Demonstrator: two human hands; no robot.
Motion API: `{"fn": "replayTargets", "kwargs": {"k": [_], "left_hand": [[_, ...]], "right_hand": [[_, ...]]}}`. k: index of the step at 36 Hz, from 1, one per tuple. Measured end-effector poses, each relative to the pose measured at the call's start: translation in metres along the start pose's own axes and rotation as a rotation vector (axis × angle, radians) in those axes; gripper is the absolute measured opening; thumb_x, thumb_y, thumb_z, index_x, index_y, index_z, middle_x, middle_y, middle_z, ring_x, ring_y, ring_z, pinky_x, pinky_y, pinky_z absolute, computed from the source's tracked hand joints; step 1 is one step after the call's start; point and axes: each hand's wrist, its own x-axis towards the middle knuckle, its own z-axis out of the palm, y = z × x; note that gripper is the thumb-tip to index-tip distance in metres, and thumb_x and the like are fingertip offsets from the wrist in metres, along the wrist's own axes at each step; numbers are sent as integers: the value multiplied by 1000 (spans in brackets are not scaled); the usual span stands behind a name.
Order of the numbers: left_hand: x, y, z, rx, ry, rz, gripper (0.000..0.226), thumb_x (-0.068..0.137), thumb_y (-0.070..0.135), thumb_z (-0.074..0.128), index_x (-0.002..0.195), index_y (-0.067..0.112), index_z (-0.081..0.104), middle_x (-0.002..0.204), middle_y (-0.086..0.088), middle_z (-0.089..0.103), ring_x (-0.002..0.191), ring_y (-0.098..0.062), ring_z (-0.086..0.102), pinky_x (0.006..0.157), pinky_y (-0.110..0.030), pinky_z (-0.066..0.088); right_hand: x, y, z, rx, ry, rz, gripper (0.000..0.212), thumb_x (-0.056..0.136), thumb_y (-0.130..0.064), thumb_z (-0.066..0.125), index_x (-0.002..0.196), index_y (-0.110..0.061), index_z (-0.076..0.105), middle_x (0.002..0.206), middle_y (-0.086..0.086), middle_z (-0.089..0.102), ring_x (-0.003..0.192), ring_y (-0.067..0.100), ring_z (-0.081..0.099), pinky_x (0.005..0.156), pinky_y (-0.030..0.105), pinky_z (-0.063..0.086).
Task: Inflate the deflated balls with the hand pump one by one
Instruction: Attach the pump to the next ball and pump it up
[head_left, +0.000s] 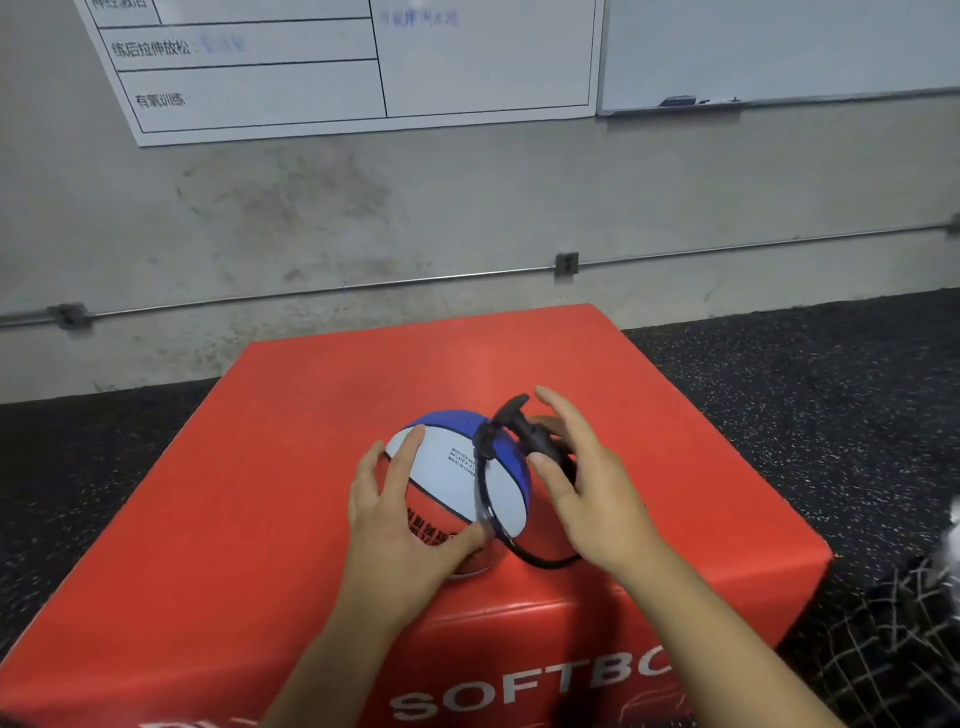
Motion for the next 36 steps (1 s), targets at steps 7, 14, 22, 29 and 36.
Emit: {"fn": "replayTargets", "kwargs": {"k": [7, 14, 22, 29, 36], "left_hand": [[-1, 2, 11, -10, -11, 49, 114, 54, 84, 76, 154, 56, 30, 169, 11, 10, 157, -18, 17, 124, -42, 27], [1, 2, 8, -4, -31, 88, 111, 54, 87, 75, 151, 61, 29, 168, 12, 13, 156, -18, 19, 122, -42, 28], [3, -2, 2, -17, -64, 75, 115, 49, 91, 76, 150, 65, 26, 168, 16, 10, 157, -16, 16, 122, -43, 28], [2, -5, -2, -20, -91, 95, 117, 48, 85, 79, 149, 70, 21, 168, 23, 7, 157, -7, 11, 119, -33, 21], [2, -7, -4, -22, -104, 115, 116, 48, 89, 79, 149, 70, 23, 167, 26, 6, 156, -1, 10, 119, -34, 22]], "right_hand": [[2, -16, 8, -96, 15, -116, 48, 101, 1, 49, 137, -29, 60, 134, -11, 62, 126, 6, 56, 107, 33, 45], [5, -12, 14, -100, 12, -59, 40, 104, -14, 50, 139, -31, 62, 134, -13, 61, 127, 6, 56, 110, 36, 44], [11, -17, 14, -54, 15, -46, 34, 98, -14, 67, 127, -32, 71, 125, -18, 65, 118, 2, 61, 105, 28, 46], [13, -16, 11, -70, -55, -49, 29, 97, -22, 68, 123, -34, 70, 122, -18, 62, 116, 5, 61, 103, 33, 47], [9, -17, 13, -64, -61, -72, 22, 102, -22, 64, 121, -31, 68, 119, -18, 60, 114, 9, 60, 100, 37, 48]]}}
